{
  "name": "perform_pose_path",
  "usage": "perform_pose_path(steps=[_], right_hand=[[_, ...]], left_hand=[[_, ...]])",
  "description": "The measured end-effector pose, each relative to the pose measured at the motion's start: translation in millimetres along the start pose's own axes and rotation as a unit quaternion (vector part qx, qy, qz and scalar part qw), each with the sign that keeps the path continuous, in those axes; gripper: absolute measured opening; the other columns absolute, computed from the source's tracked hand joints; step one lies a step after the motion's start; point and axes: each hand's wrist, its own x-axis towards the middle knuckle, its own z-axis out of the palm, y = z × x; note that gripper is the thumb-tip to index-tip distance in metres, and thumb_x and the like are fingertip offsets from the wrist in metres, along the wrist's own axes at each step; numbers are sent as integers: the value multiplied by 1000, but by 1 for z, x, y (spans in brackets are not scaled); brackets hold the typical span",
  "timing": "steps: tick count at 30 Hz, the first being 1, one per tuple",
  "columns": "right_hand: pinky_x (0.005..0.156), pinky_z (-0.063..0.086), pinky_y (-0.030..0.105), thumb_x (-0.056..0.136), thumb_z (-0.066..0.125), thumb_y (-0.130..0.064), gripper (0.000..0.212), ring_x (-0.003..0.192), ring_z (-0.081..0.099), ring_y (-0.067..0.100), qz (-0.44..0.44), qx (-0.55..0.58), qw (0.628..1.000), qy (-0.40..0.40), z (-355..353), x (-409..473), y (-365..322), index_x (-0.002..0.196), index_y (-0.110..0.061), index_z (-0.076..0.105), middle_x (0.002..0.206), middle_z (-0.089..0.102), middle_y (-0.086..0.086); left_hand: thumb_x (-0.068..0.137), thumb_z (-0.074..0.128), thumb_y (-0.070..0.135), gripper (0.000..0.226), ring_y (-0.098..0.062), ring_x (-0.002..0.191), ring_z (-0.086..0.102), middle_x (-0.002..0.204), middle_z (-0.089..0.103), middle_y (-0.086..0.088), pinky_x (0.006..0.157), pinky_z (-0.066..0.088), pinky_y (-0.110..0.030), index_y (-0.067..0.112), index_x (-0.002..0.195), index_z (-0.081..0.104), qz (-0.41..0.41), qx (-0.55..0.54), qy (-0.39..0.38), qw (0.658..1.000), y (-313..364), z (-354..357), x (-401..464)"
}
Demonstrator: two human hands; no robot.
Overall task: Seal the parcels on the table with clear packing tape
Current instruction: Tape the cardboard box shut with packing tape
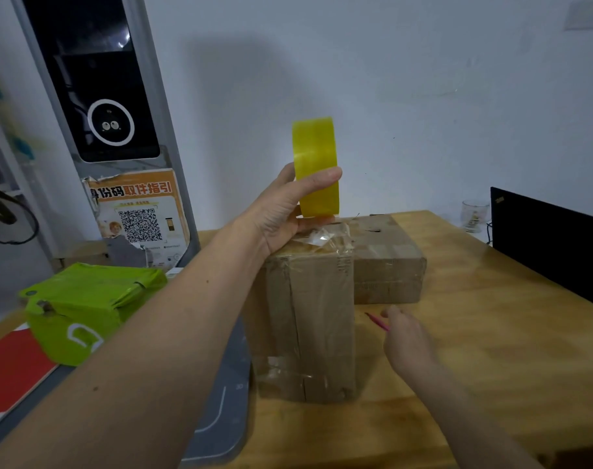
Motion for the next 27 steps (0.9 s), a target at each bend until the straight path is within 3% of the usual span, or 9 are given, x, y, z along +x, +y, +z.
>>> perform_pose_path(steps=[4,6,7,9,11,12,13,16,27], right_hand=[[77,44,30,96,55,-11,35,111,56,24,-6,-1,1000,-5,12,3,1,130,-16,52,123,58,4],[82,41,25,95,56,-11,31,111,55,23,-36,125,988,86,1,0,-8,126,-12,54,119,57,3],[83,40,22,95,55,-9,26,108,56,22,-85,199,961,174,-9,-5,-15,121,-8,57,113,57,2],[89,41,20,95,50,-5,20,104,56,21,-229,277,863,356,-38,-22,-38,111,0,60,107,57,4],[99,43,28,93,50,0,21,107,57,25,-386,263,770,435,-58,-37,-57,109,7,61,108,62,17],[102,45,33,92,51,1,22,110,58,28,-438,240,747,438,-64,-42,-66,110,8,62,110,63,21],[103,46,38,92,52,0,24,113,59,29,-468,216,742,429,-67,-43,-72,111,7,64,113,65,23],[105,45,42,95,52,-8,27,116,61,29,-468,156,776,394,-65,-36,-78,112,6,68,118,67,19],[99,49,36,95,51,-11,26,101,67,26,-428,84,807,398,-69,-30,-88,109,-1,71,107,72,13]], left_hand=[[65,76,32,53,-25,110,63,118,64,-2,74,58,-34,29,115,58,2,-5,6,1000,1,0,-1],[65,77,31,54,-25,110,63,118,64,-2,75,58,-35,29,115,58,3,-12,9,1000,1,0,0],[65,77,31,54,-25,109,64,118,64,-2,75,58,-35,29,116,58,3,-15,10,1000,1,-1,0],[62,80,32,57,-25,107,64,116,65,-2,74,58,-34,29,115,59,5,-18,11,1000,0,-1,1],[52,86,36,67,-24,103,65,112,66,-1,72,58,-34,29,113,61,8,-18,13,1000,0,-1,2],[46,86,39,71,-23,101,66,110,67,-1,72,58,-34,30,112,61,10,-18,16,1000,-1,-1,2],[44,85,40,72,-22,99,66,109,67,0,72,58,-34,30,111,62,12,-18,20,1000,0,-1,2],[57,84,35,59,-22,99,65,108,67,0,72,57,-34,30,111,61,20,-26,30,999,0,-2,1],[63,77,32,52,-22,102,65,108,66,0,73,59,-35,28,111,60,28,-36,51,998,3,2,-4]])
